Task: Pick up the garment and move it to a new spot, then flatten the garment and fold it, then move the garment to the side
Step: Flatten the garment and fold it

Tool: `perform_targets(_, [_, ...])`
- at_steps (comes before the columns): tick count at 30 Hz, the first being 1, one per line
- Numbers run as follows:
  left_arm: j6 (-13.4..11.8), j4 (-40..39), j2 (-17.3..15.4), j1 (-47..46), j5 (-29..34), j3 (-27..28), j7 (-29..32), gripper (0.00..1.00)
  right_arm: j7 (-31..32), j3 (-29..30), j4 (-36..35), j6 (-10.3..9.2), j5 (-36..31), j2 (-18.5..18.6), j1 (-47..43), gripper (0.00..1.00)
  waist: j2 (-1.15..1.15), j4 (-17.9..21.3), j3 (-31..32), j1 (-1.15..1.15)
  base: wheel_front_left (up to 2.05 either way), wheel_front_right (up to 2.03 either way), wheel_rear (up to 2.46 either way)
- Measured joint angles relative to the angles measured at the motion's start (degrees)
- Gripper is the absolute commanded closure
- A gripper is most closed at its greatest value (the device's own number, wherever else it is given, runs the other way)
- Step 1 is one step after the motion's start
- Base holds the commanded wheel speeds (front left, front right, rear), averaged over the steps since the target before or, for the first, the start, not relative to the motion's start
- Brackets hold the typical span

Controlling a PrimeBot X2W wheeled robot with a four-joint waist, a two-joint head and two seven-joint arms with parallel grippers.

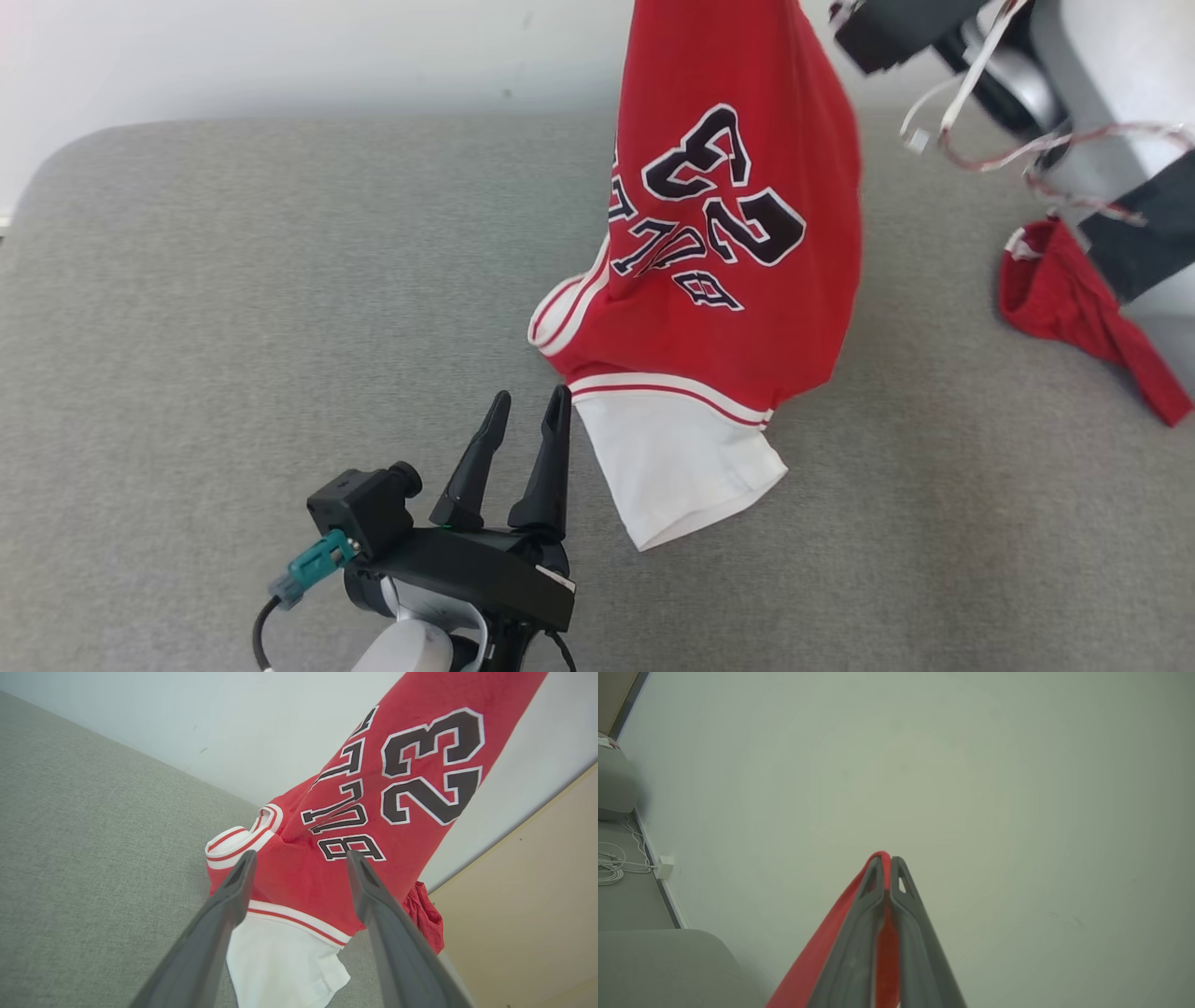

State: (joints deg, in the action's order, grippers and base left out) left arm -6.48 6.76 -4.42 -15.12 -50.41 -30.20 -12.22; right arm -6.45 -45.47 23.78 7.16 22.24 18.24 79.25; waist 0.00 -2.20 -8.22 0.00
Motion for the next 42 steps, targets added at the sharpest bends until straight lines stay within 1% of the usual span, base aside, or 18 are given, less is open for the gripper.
perform_targets(2, [0.48,0.3,0.24,0.0,-0.09,-0.29,-0.02,0.0,0.44,0.04,1.41,0.0,0.78,0.05,2.05,1.0,0.0,-1.26,0.43,0.0,0.0,0.0,0.0])
perform_targets(5, [0.48,0.47,0.42,0.02,-0.45,-0.35,-0.09,0.0,1.94,0.69,3.94,0.0,1.83,0.1,4.88,1.0,0.0,-3.08,1.1,0.0,0.0,0.0,0.0])
perform_targets(7, [0.48,0.48,0.43,0.04,-0.45,-0.35,-0.35,0.0,3.57,1.19,6.84,0.0,2.54,0.47,6.36,1.0,0.0,-4.21,1.55,0.0,0.0,0.0,0.0])
perform_targets(9, [0.49,0.27,0.42,0.18,-0.45,-0.34,-0.49,0.0,5.79,1.13,10.63,0.0,2.54,1.75,6.62,1.0,0.0,-5.22,1.92,-0.01,0.0,0.0,0.0])
perform_targets(12, [0.48,-0.53,0.42,0.65,-0.45,-0.36,-0.52,0.0,8.33,0.67,15.71,0.0,3.38,4.1,4.58,1.0,0.0,-6.48,2.13,0.0,0.0,0.0,0.0])
perform_targets(15, [0.48,-1.57,0.38,0.74,-0.44,-0.47,-0.57,0.0,10.85,-0.32,20.05,0.0,4.17,7.24,0.04,1.0,0.0,-7.15,1.47,-0.01,0.0,0.0,0.0])
perform_targets(18, [0.48,-2.21,0.35,1.05,-0.38,-0.65,-0.57,0.0,12.92,-0.68,23.23,0.0,5.11,10.51,-4.05,1.0,0.0,-7.51,0.17,0.0,0.0,0.0,0.0])
perform_targets(20, [0.48,-2.4,0.21,1.27,-0.35,-0.86,-0.57,0.0,13.49,-0.55,24.63,0.0,6.72,11.65,-5.68,1.0,0.0,-7.72,-0.83,0.0,0.0,0.0,0.0])
perform_targets(25, [0.51,-2.69,0.09,1.1,0.14,-1.96,-0.44,0.0,13.99,-0.75,27.88,0.0,8.69,12.74,-8.05,1.0,0.0,-8.07,-3.53,0.0,0.0,0.0,0.0])
perform_targets(29, [1.49,-2.6,0.22,-0.4,0.77,-3.99,0.81,0.0,14.01,-1.1,29.78,0.0,9.1,12.73,-8.88,1.0,0.0,-8.06,-5.56,0.0,0.0,0.0,0.0])
perform_targets(31, [1.53,-2.44,0.23,-0.87,0.9,-4.56,1.18,0.0,14.02,-1.09,30.19,0.0,9.11,12.74,-8.86,1.0,0.0,-8.02,-6.02,0.0,0.0,0.0,0.0])
perform_targets(34, [2.48,-1.18,0.26,-1.84,1.34,-6.88,2.86,0.0,13.97,-1.2,31.26,0.0,9.1,12.74,-8.57,1.0,0.0,-7.72,-7.25,0.0,0.0,0.0,0.0])
perform_targets(39, [3.04,1.62,0.47,-3.41,1.64,-9.37,4.97,0.0,13.29,-1.49,33.17,0.0,8.94,12.96,-7.03,1.0,0.0,-6.5,-8.43,0.0,0.0,0.0,0.0])
perform_targets(41, [3.33,2.64,0.57,-3.8,1.64,-9.7,5.63,0.0,12.57,-1.41,33.9,0.0,8.94,13.14,-6.73,0.5,0.0,-5.88,-8.69,0.0,0.0,0.0,0.0])
perform_targets(42, [3.46,3.19,0.58,-3.86,1.64,-9.82,5.67,0.0,12.22,-1.47,34.09,0.0,8.94,13.13,-6.74,0.0,0.0,-5.58,-8.79,0.0,0.0,0.0,0.0])
